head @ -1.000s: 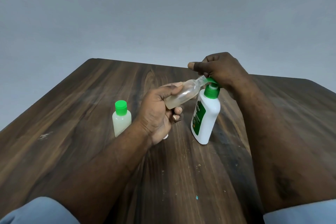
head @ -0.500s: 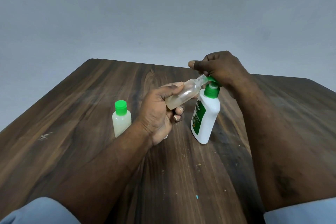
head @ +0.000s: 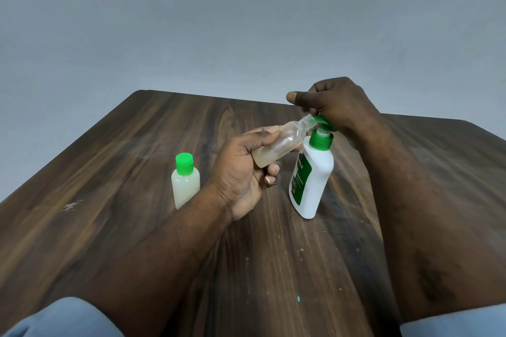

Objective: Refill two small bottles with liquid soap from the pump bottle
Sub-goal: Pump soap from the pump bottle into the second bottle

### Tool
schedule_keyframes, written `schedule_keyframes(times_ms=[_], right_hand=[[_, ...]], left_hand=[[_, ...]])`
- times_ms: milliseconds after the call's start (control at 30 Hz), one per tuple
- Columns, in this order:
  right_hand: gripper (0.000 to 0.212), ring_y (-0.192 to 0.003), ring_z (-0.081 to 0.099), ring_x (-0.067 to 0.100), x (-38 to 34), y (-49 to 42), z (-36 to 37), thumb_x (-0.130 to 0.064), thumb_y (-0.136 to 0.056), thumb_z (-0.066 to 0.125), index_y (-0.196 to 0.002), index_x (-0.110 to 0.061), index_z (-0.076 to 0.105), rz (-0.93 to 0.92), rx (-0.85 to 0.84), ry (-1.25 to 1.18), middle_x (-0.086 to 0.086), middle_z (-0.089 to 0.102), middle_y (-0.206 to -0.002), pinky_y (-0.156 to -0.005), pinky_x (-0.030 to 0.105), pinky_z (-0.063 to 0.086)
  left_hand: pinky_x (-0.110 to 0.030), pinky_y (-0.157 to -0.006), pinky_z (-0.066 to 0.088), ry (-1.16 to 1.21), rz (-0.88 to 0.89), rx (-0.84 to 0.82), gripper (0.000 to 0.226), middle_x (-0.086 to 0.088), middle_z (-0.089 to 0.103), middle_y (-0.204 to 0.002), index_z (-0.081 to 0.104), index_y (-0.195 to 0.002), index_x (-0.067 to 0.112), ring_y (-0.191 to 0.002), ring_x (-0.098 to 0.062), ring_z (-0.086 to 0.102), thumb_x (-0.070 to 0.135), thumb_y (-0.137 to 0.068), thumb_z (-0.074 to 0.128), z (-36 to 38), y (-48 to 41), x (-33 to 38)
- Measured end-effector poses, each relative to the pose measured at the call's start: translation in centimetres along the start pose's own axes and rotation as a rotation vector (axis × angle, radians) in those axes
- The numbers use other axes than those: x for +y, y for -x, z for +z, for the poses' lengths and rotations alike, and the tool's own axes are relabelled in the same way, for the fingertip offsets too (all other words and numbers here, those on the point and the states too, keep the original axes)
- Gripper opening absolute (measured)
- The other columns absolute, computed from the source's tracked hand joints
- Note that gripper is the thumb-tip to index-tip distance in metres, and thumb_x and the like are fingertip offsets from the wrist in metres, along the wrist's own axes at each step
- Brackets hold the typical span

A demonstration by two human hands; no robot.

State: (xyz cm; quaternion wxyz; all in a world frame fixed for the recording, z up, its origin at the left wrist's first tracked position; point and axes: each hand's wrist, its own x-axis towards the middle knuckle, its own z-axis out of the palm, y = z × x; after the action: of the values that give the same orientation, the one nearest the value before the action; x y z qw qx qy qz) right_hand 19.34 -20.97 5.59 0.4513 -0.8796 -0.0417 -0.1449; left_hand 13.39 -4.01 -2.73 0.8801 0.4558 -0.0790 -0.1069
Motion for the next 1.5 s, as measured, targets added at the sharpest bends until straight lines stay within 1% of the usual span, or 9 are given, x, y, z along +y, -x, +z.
schedule_keyframes(times_ms=[100,267,433,700,967,1133,1267,1400,1500], right_hand=[[0.051,-0.063,0.06,0.017,0.19,-0.06,0.24,-0.047,-0.078,0.088,-0.049,-0.02,0.058,0.027,-0.021,0.002,0.0,0.067,-0.062,-0.071,0.035,0.05],[0.049,-0.061,0.058,0.015,0.19,0.02,0.13,-0.049,-0.079,0.088,-0.052,-0.019,0.058,0.033,-0.04,0.001,-0.003,0.065,-0.059,-0.07,0.034,0.05],[0.048,-0.063,0.06,0.013,-0.25,0.27,-0.2,-0.05,-0.08,0.086,-0.057,-0.018,0.059,-0.007,0.017,0.019,0.001,0.074,-0.072,-0.066,0.03,0.048],[0.047,-0.066,0.059,0.02,0.22,-0.15,0.28,-0.048,-0.078,0.088,-0.055,-0.018,0.06,0.034,-0.044,0.004,0.002,0.066,-0.062,-0.074,0.038,0.051],[0.052,-0.062,0.059,0.017,0.25,-0.05,-0.06,-0.05,-0.078,0.088,-0.046,-0.02,0.058,0.031,-0.038,-0.022,0.001,0.068,-0.063,-0.07,0.035,0.05],[0.05,-0.062,0.059,0.016,0.14,0.0,-0.01,-0.05,-0.078,0.088,-0.05,-0.02,0.06,0.015,-0.02,-0.016,0.002,0.07,-0.067,-0.072,0.036,0.051],[0.045,-0.068,0.061,0.02,0.24,-0.15,0.26,-0.049,-0.078,0.088,-0.057,-0.017,0.063,0.035,-0.047,-0.005,0.004,0.068,-0.066,-0.075,0.04,0.053],[0.044,-0.07,0.062,0.021,0.24,-0.1,0.31,-0.049,-0.079,0.087,-0.058,-0.017,0.064,0.033,-0.05,0.012,0.002,0.068,-0.066,-0.08,0.043,0.056],[0.045,-0.067,0.062,0.017,0.05,0.17,0.04,-0.05,-0.08,0.086,-0.057,-0.018,0.063,0.019,-0.031,0.023,0.0,0.07,-0.066,-0.075,0.039,0.054]], left_hand=[[-0.02,-0.04,0.036,-0.008,-0.004,0.003,0.043,-0.028,0.067,-0.116,0.057,-0.137,-0.004,-0.047,-0.008,0.044,0.018,-0.1,0.052,-0.08,-0.05,-0.07],[-0.02,-0.041,0.036,-0.027,-0.007,-0.001,0.04,-0.025,0.071,-0.111,0.059,-0.134,-0.003,-0.048,-0.008,0.044,0.018,-0.101,0.052,-0.16,-0.08,-0.19],[-0.02,-0.042,0.037,-0.023,-0.005,-0.013,0.037,-0.026,0.068,-0.115,0.061,-0.131,0.0,-0.049,-0.009,0.045,0.019,-0.101,0.051,-0.1,0.0,-0.1],[-0.021,-0.042,0.037,-0.023,0.008,0.013,0.041,-0.027,0.067,-0.112,0.059,-0.135,-0.004,-0.047,-0.009,0.045,0.017,-0.101,0.052,-0.18,-0.04,0.09],[-0.021,-0.042,0.036,-0.027,0.01,-0.006,0.034,-0.026,0.066,-0.113,0.064,-0.127,0.001,-0.048,-0.008,0.045,0.017,-0.1,0.052,-0.1,-0.14,0.04],[-0.021,-0.042,0.036,-0.012,0.016,-0.01,0.039,-0.027,0.063,-0.116,0.061,-0.131,-0.002,-0.048,-0.009,0.045,0.018,-0.099,0.054,-0.24,-0.17,0.04],[-0.021,-0.043,0.035,-0.018,0.017,-0.004,0.033,-0.029,0.064,-0.117,0.065,-0.126,0.001,-0.047,-0.008,0.045,0.018,-0.1,0.052,-0.24,-0.11,0.11],[-0.022,-0.044,0.036,-0.019,0.017,0.0,0.038,-0.039,0.061,-0.129,0.063,-0.13,-0.001,-0.047,-0.008,0.045,0.018,-0.1,0.053,-0.2,-0.01,0.17],[-0.022,-0.044,0.036,-0.022,0.026,0.001,0.037,-0.039,0.058,-0.135,0.062,-0.131,-0.001,-0.048,-0.008,0.046,0.019,-0.1,0.053,-0.11,0.02,0.12]])
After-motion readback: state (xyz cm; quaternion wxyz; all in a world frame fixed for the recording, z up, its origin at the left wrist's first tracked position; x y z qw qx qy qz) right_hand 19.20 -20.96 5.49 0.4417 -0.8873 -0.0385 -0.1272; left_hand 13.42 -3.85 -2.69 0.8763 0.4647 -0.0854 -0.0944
